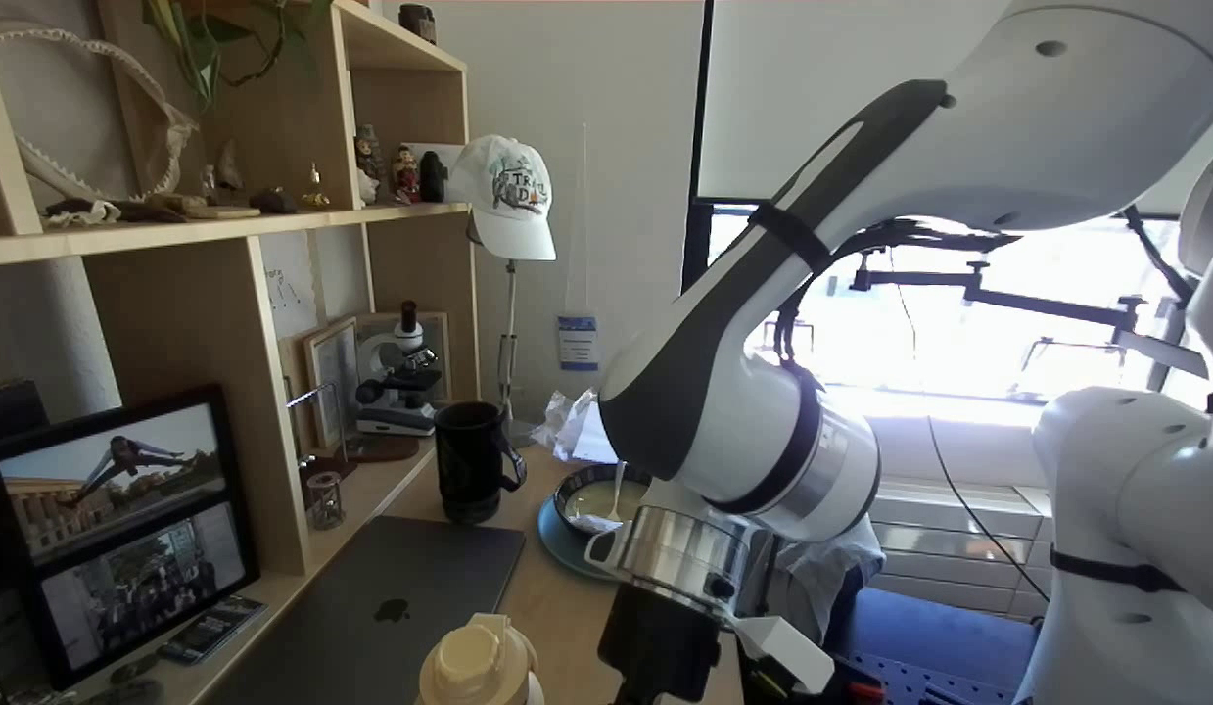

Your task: Move the lunch box towards the left edge of the table

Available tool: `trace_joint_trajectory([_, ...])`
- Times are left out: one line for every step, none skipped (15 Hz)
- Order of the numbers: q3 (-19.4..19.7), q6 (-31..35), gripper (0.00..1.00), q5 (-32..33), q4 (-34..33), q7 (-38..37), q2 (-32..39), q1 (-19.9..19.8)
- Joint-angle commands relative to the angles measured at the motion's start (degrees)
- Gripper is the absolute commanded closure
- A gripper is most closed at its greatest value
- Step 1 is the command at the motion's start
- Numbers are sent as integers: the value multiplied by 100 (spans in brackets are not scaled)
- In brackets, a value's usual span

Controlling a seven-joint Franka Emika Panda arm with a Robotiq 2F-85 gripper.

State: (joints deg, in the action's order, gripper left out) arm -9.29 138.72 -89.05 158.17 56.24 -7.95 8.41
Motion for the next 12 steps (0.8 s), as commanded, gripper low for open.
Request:
trace_joint_trajectory([28, 49, 0, 1093, 176, -1100, -465, -130])
trace_joint_trajectory([68, 11, 0, 1476, 221, -1430, -555, -189])
trace_joint_trajectory([117, -63, 0, 1840, 257, -1725, -641, -247])
trace_joint_trajectory([153, -44, 0, 2299, 253, -2105, -682, -319])
trace_joint_trajectory([204, -29, 0, 2745, 72, -2452, -566, -392])
trace_joint_trajectory([265, -6, 0, 3189, 68, -2788, -636, -462])
trace_joint_trajectory([336, 17, 0, 3548, 292, -3069, -973, -522])
trace_joint_trajectory([424, 111, 0, 3899, 284, -3278, -1062, -595])
trace_joint_trajectory([508, 203, 0, 4286, 85, -3509, -971, -689])
trace_joint_trajectory([602, 246, 0, 4598, 138, -3695, -1121, -760])
trace_joint_trajectory([688, 331, 0, 4854, 326, -3860, -1380, -816])
trace_joint_trajectory([788, 392, 0, 5134, 209, -4024, -1330, -887])
